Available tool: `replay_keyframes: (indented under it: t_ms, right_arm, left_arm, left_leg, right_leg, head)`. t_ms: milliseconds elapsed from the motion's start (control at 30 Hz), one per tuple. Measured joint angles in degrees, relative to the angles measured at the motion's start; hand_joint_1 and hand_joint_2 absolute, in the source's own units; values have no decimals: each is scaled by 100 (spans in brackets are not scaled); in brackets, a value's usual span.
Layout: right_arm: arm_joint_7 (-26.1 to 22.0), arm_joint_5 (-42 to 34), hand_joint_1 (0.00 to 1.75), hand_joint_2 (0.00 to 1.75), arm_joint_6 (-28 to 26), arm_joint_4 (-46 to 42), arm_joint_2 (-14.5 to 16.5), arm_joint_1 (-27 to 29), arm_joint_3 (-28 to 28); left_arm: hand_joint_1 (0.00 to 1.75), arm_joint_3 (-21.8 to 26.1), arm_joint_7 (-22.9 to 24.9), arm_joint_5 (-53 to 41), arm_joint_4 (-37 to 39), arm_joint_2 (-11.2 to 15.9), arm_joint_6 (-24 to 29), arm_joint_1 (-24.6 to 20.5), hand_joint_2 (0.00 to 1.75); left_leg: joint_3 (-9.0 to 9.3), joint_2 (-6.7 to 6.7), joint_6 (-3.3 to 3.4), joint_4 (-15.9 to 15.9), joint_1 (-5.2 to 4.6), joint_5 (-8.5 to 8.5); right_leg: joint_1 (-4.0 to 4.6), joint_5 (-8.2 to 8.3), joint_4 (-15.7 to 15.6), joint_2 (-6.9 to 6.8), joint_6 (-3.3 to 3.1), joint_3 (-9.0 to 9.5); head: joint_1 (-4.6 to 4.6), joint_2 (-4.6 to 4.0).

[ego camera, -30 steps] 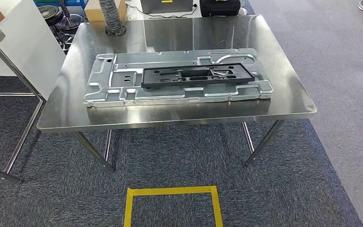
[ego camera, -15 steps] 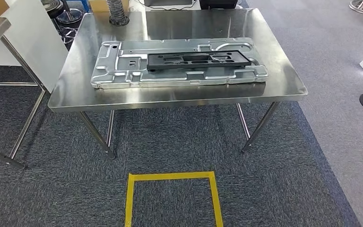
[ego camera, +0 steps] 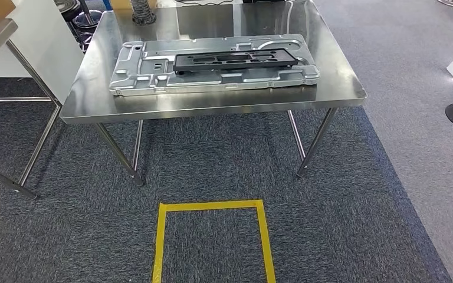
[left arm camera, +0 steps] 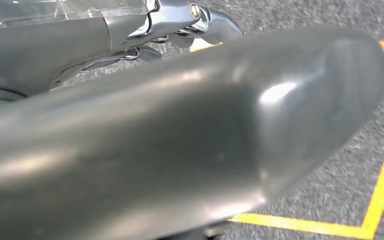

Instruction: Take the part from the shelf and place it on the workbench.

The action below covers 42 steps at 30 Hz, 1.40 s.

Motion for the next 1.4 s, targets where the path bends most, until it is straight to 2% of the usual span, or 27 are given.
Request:
replay_keyframes:
  t_ms: [67, 133, 200, 233, 267, 333, 367, 400, 433, 500, 567, 600, 633, 700, 733, 800, 867, 900, 933, 967, 1000, 1067, 1133, 1233, 1300, 1367, 1400]
  right_arm:
    - [-39, -4, 0, 0, 15, 4, 3, 0, 0]
    - [-83, -18, 0, 0, 28, 9, 3, 0, 0]
    - [-124, -43, 0, 0, 56, 13, -5, 1, -1]
    - [-140, -55, 0, 0, 72, 15, -9, 1, -2]
    - [-152, -64, 0, 0, 87, 18, -14, 3, -2]
    - [-163, -77, 0, 0, 127, 29, -15, 3, -2]
    - [-165, -81, 0, 0, 155, 36, -16, 3, -2]
    - [-166, -84, 0, 0, 182, 41, -19, 2, -2]
    - [-166, -87, 0, 0, 210, 43, -23, 1, -2]
    - [-166, -99, 0, 0, 269, 44, -34, -7, -2]
    - [-165, -114, 0, 0, 353, 44, -43, -27, -3]
    - [-165, -121, 0, 0, 397, 45, -46, -35, -5]
    - [-164, -131, 0, 0, 434, 46, -47, -40, -8]
    - [-164, -167, 0, 0, 497, 51, -48, -38, -18]
    - [-164, -188, 0, 0, 523, 54, -48, -39, -25]
    - [-160, -244, 0, 0, 597, 59, -51, -38, -51]
    - [-156, -296, 0, 0, 680, 60, -56, -29, -83]
    - [-153, -318, 0, 0, 712, 60, -58, -26, -99]
    - [-143, -335, 0, 0, 737, 61, -58, -25, -116]
    - [-125, -352, 0, 44, 759, 64, -57, -25, -135]
    - [-97, -370, 0, 87, 782, 67, -57, -26, -155]
    - [-39, -393, 0, 175, 822, 76, -54, -26, -186]
    - [-9, -408, 0, 175, 856, 81, -52, -27, -209]
    - [-14, -418, 0, 175, 908, 83, -57, -27, -242]
    - [-42, -444, 0, 175, 939, 87, -65, -20, -272]
    - [-76, -488, 0, 175, 966, 93, -68, -4, -311]
    - [-90, -508, 0, 175, 985, 95, -70, 7, -332]
  left_arm:
    - [0, -1, -20, -3, -1, 3, -4, -11, 0]
    - [0, -2, -28, -10, -2, 4, -8, -14, 0]
    - [0, -2, -28, -15, -1, -3, -13, -9, 0]
    - [0, -2, -27, -17, 0, -6, -15, -9, 0]
    - [0, -2, -26, -17, 1, -9, -18, -12, 0]
    - [0, -2, -25, -18, 1, -10, -27, -20, 0]
    - [0, -2, -25, -19, 1, -10, -37, -22, 0]
    - [0, -2, -25, -19, 1, -10, -49, -24, 0]
    - [0, -2, -25, -20, 1, -11, -61, -27, 0]
    - [0, -2, -26, -21, 1, -15, -76, -33, 0]
    - [0, -2, -34, -32, 1, -19, -88, -38, 0]
    - [0, -2, -42, -41, 1, -19, -95, -42, 0]
    - [0, -2, -50, -49, 1, -19, -101, -46, 0]
    - [0, -2, -60, -57, 1, -16, -105, -46, 0]
    - [0, -1, -61, -58, 1, -14, -102, -41, 0]
    - [0, 0, -55, -60, 1, -13, -94, -30, 0]
    - [0, 0, -42, -63, 1, -15, -81, -28, 0]
    - [0, 0, -28, -64, 1, -16, -70, -27, 0]
    - [0, 1, -13, -66, 1, -15, -53, -27, 0]
    - [0, 1, 7, -66, 1, -13, -31, -28, 0]
    - [0, 2, 27, -66, 1, -11, -13, -30, 0]
    - [0, 4, 71, -66, 1, -4, 14, -44, 0]
    - [0, 11, 121, -66, 1, 1, 9, -59, 0]
    - [0, 29, 185, -66, 1, -4, -6, -43, 0]
    - [0, 38, 213, -67, 1, -10, -14, -38, 0]
    - [0, 43, 236, -69, 1, -10, -27, -38, 0]
    - [0, 48, 246, -70, 1, -10, -43, -37, 0]
  left_leg:
    - [557, -3, 78, -843, -33, 22]
    - [724, -3, 127, -1199, -69, -41]
    - [664, 17, 200, -1262, -50, 46]
    - [617, 31, 248, -1283, -34, 109]
    - [557, 45, 286, -1301, -17, 174]
    - [407, 54, 322, -1281, -27, 287]
    - [321, 55, 316, -1259, -30, 344]
    - [229, 58, 307, -1227, -30, 398]
    - [130, 60, 292, -1185, -27, 447]
    - [-61, 60, 254, -1082, -16, 528]
    - [-203, 57, 193, -983, -23, 595]
    - [-239, 57, 159, -955, -27, 634]
    - [-264, 57, 122, -948, -25, 680]
    - [-302, 49, 51, -933, -8, 717]
    - [-347, 38, 24, -846, 2, 607]
    - [-501, 17, -13, -365, 20, 98]
    - [-664, 17, -40, 376, 24, -369]
    - [-686, 17, -47, 653, 25, -423]
    - [-623, 17, -43, 760, 25, -343]
    - [-456, 16, -28, 654, 24, -179]
    - [-192, 16, -1, 345, 21, -18]
    - [447, 17, 66, -553, 3, 29]
    - [761, 20, 112, -1114, -24, -117]
    - [726, 36, 202, -1236, -15, -60]
    - [657, 54, 269, -1255, 0, 34]
    - [554, 57, 304, -1241, -11, 102]
    - [505, 57, 309, -1227, -15, 129]
  right_leg:
    - [12, 82, 42, -4, 43, -102]
    - [3, 176, 45, -14, 109, -153]
    - [-6, 179, 62, -4, 178, -195]
    - [-11, 44, 168, 11, 207, -242]
    - [-22, -189, 386, 26, 236, -318]
    - [-59, -765, 1121, 42, 284, -525]
    - [-76, -930, 1482, 42, 308, -594]
    - [-91, -956, 1713, 42, 329, -595]
    - [-106, -854, 1750, 41, 345, -504]
    - [-136, -540, 1202, 41, 361, -10]
    - [-129, -525, 352, 47, 328, 570]
    - [-114, -585, 81, 52, 293, 729]
    - [-91, -630, -38, 55, 250, 774]
    - [-87, -561, -52, 43, 143, 696]
    - [-90, -506, -54, 31, 86, 639]
    - [-92, -382, -70, 9, 0, 499]
    - [-70, -260, -63, 6, -24, 341]
    - [-59, -199, -52, 4, -25, 257]
    - [-51, -143, -35, 3, -20, 172]
    - [-45, -92, -13, 4, -11, 90]
    - [-39, -47, 11, 5, 1, 17]
    - [-19, 24, 60, 6, 42, -88]
    - [-8, 94, 90, -5, 107, -140]
    - [-32, 100, 162, 1, 212, -191]
    - [-58, -253, 636, 28, 273, -383]
    - [-89, -730, 1453, 44, 345, -689]
    - [-112, -857, 1743, 46, 383, -771]
  head:
    - [3, 0]
    - [3, 0]
    - [3, 0]
    - [14, 0]
    - [24, 0]
    - [42, 0]
    - [42, 0]
    - [42, 0]
    - [43, 0]
    - [43, 0]
    - [39, 0]
    - [41, 0]
    - [40, 0]
    - [45, 0]
    - [39, 0]
    - [22, 0]
    - [7, 0]
    - [8, 0]
    - [7, 0]
    - [6, 0]
    - [6, 0]
    - [6, 0]
    - [9, 0]
    - [13, 0]
    - [28, 0]
    - [41, 0]
    - [41, 0]
